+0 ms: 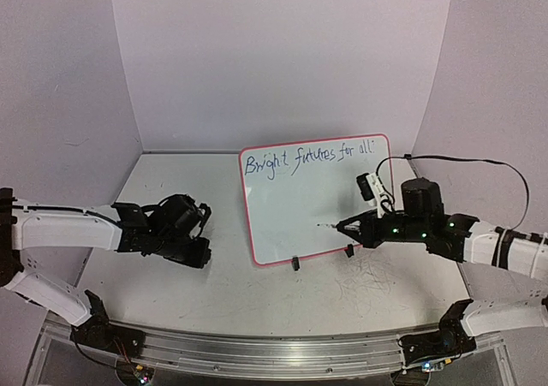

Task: Write a sentence on the whiteboard
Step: Pick up the pen cap from the corner of the board, then insert the whiteboard marker without the cap into the pen cap.

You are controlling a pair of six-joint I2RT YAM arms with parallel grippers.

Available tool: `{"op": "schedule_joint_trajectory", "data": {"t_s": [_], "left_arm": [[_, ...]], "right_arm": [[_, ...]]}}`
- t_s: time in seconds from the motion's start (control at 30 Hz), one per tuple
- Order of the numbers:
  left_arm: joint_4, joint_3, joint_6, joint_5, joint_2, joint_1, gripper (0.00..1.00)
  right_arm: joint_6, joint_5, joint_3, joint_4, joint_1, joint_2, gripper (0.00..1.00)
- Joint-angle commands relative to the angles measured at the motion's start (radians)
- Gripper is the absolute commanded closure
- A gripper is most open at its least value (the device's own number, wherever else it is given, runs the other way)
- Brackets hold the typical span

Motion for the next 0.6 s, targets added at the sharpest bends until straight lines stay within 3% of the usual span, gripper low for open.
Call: {"op": "schedule_joint_trajectory", "data": {"t_s": [0.0, 0.3, 0.57], "left_arm": [[0.094, -0.048, 0.147, 0.047, -0.089, -0.163, 1.0], [0.359, -0.092, 0.448, 0.007, -0.057, -0.36, 1.0], [0.492, -0.075, 0.704, -0.044, -0.008, -0.378, 1.0]], "right_arm": [[-0.074, -0.186, 0.1, -0.028, 0.102, 0.137, 1.0], [-0.114, -0.397, 0.198, -0.029, 0.199, 0.294, 1.0], [-0.162, -0.418, 0.263, -0.117, 0.205, 0.344, 1.0]]}}
